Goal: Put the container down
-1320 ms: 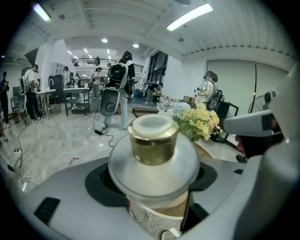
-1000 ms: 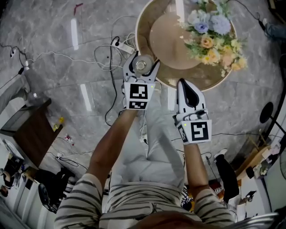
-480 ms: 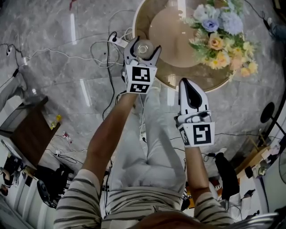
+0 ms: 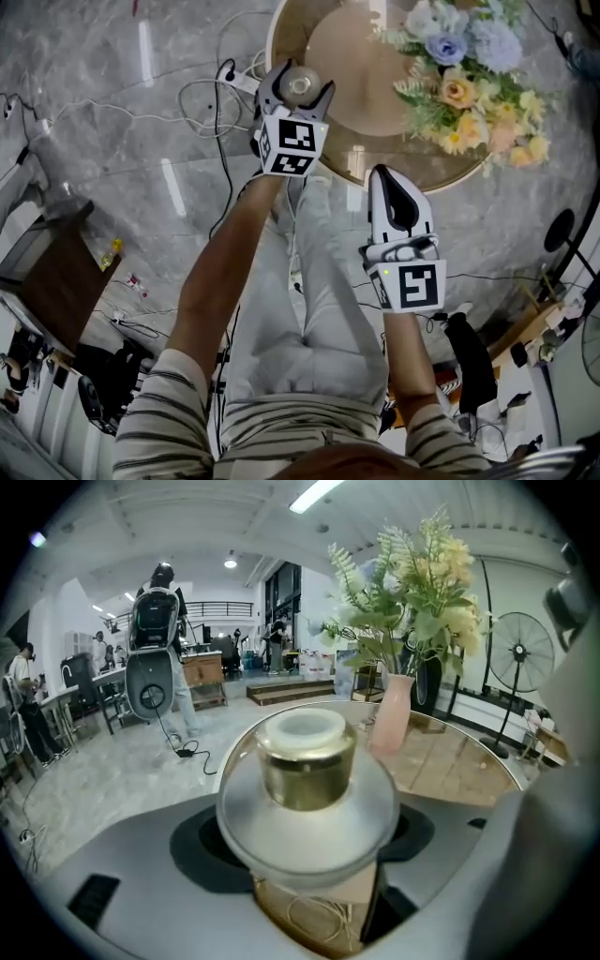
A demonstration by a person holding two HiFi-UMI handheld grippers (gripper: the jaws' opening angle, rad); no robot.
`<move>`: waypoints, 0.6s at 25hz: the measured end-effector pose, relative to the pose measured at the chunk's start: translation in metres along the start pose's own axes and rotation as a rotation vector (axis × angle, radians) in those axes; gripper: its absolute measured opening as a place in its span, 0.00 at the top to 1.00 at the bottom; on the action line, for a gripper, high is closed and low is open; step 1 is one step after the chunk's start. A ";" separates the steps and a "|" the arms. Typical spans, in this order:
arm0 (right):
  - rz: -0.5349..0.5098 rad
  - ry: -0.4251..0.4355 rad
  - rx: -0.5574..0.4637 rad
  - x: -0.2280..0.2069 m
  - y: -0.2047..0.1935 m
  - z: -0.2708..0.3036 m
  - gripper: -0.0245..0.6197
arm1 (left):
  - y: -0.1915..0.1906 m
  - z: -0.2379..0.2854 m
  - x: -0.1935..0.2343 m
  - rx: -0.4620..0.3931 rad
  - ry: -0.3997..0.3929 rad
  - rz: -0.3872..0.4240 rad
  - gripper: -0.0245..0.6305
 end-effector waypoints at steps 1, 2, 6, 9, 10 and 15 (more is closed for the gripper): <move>0.003 0.000 0.002 -0.001 -0.002 0.001 0.95 | -0.003 0.002 0.000 0.005 0.000 0.003 0.46; 0.005 0.000 0.004 -0.002 -0.003 0.001 0.95 | -0.005 0.004 0.000 0.010 0.002 0.003 0.45; 0.010 -0.006 0.012 -0.007 -0.003 0.002 0.95 | -0.011 0.014 0.001 0.028 0.005 -0.004 0.45; 0.005 -0.009 0.013 -0.012 -0.004 0.004 0.95 | -0.014 0.023 -0.001 0.035 0.002 -0.009 0.45; 0.000 -0.010 0.014 -0.013 -0.004 0.004 0.95 | -0.015 0.026 -0.002 0.037 0.002 -0.011 0.45; 0.005 -0.018 0.014 -0.017 -0.006 0.005 0.95 | -0.014 0.033 -0.005 0.030 0.014 -0.002 0.45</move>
Point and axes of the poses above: the fingertips, and each gripper's own axes: z forward along the fingers, x to its left, y out of its top, the point moved 5 cm from there along -z, backward along the fingers, and after that the axes turned 8 degrees about -x, right-handed, at the moved point
